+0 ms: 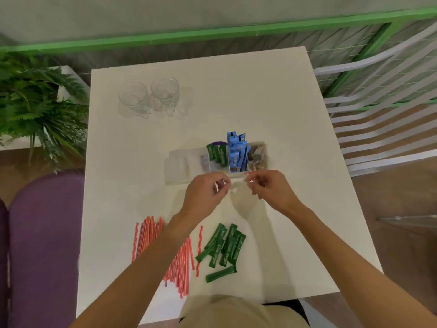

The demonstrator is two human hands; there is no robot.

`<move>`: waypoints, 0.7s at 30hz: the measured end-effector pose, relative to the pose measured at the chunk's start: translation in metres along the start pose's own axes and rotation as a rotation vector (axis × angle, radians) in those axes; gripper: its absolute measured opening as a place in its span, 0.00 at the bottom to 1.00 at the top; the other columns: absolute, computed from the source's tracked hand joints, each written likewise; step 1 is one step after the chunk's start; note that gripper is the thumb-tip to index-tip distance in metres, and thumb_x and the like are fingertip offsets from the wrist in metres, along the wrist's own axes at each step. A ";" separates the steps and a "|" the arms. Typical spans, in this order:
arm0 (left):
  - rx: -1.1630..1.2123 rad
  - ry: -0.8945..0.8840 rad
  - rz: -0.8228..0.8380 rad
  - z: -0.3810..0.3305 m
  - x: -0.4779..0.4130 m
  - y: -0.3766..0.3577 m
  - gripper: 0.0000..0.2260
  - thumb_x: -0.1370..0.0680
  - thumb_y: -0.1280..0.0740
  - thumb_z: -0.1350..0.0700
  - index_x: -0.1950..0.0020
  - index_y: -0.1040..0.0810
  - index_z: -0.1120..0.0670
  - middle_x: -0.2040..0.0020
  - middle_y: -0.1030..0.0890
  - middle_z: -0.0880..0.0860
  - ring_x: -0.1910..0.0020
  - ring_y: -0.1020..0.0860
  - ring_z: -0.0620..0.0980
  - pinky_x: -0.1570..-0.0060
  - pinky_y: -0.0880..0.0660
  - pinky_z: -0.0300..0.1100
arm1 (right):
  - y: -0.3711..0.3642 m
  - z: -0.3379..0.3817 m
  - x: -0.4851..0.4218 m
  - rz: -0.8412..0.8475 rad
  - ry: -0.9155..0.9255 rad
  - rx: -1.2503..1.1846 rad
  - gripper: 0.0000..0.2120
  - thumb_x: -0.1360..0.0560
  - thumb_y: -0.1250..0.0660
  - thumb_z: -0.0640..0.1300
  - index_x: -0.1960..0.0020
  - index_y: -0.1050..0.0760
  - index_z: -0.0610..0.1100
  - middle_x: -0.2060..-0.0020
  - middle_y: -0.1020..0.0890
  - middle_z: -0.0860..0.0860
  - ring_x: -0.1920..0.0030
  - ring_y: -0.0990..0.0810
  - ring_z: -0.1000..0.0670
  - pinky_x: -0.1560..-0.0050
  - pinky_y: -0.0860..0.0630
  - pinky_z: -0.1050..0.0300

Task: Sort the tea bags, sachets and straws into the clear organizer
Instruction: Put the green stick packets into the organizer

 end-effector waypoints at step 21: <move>-0.343 0.228 0.236 0.065 0.123 -0.069 0.13 0.27 0.29 0.46 0.46 0.25 0.47 0.52 0.23 0.44 0.56 0.23 0.44 0.59 0.24 0.41 | -0.111 -0.044 0.056 0.332 -0.046 0.439 0.12 0.24 0.33 0.46 0.42 0.23 0.44 0.55 0.20 0.47 0.57 0.21 0.49 0.55 0.23 0.54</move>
Point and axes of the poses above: each hand's wrist, its own x-axis away from the middle knuckle, its own y-axis out of the back of the hand, z = x × y, the point moved 10 cm from there along -x, towards the middle knuckle
